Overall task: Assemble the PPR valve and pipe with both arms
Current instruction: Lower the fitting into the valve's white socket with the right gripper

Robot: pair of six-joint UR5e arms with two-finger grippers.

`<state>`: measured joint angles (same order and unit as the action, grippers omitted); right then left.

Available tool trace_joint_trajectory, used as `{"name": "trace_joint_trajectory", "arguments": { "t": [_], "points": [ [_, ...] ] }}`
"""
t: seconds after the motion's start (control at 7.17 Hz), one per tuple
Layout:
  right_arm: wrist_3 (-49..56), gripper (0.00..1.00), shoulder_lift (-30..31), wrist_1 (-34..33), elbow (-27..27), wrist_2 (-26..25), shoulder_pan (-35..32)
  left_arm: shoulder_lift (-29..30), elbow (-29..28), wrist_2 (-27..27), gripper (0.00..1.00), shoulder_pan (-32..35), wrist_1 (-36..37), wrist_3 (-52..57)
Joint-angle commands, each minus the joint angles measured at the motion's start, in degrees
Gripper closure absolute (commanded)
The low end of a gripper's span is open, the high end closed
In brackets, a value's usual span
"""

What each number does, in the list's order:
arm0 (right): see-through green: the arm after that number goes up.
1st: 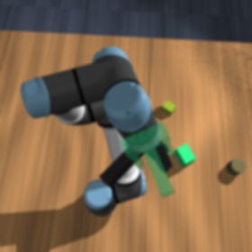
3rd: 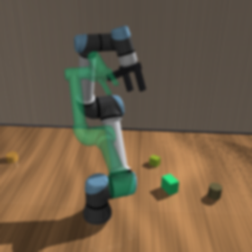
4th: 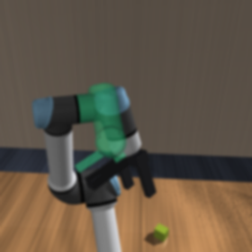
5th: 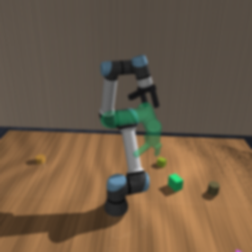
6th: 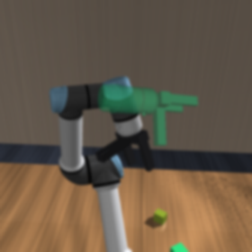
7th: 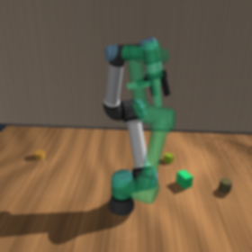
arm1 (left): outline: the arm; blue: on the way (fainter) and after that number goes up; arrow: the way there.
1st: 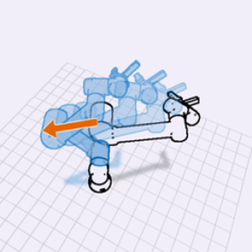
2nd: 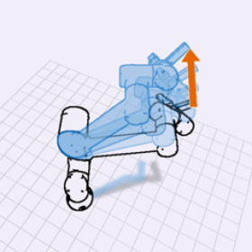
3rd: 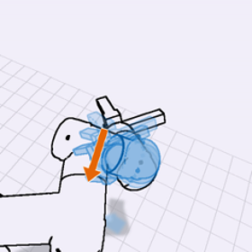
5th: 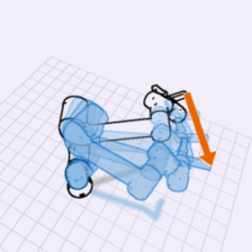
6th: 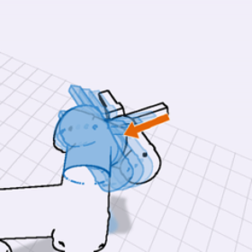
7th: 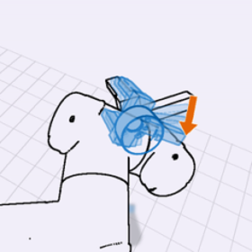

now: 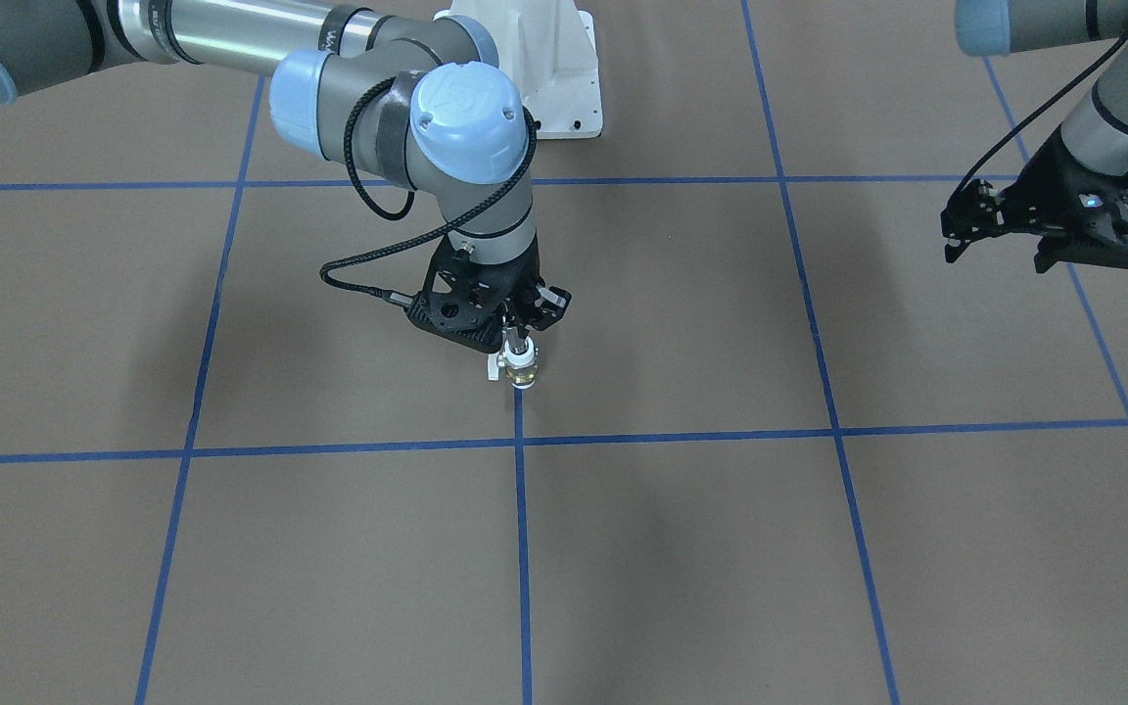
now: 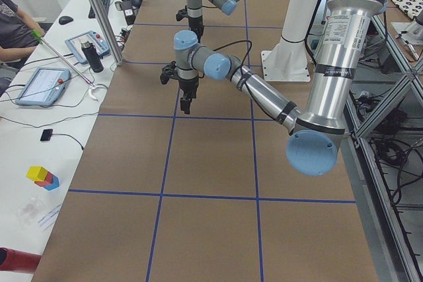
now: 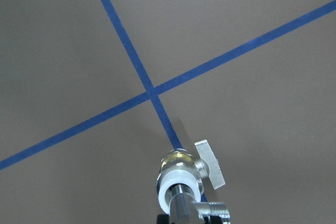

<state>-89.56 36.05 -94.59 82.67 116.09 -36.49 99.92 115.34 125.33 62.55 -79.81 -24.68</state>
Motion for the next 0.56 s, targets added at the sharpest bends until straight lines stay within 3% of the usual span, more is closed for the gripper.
{"name": "trace_joint_trajectory", "arguments": {
  "t": [0.0, 0.42],
  "points": [
    [0.0, 1.00, 0.2, 0.0, -0.1, -0.1, 0.0, 0.0, 0.1, 0.0, 0.01, 0.0, 0.1, 0.0],
    [0.1, 1.00, 0.1, 0.1, -0.3, -0.1, 0.0, -0.1, 0.2, 0.0, 0.01, 0.0, 0.2, 0.0]
  ]
}}
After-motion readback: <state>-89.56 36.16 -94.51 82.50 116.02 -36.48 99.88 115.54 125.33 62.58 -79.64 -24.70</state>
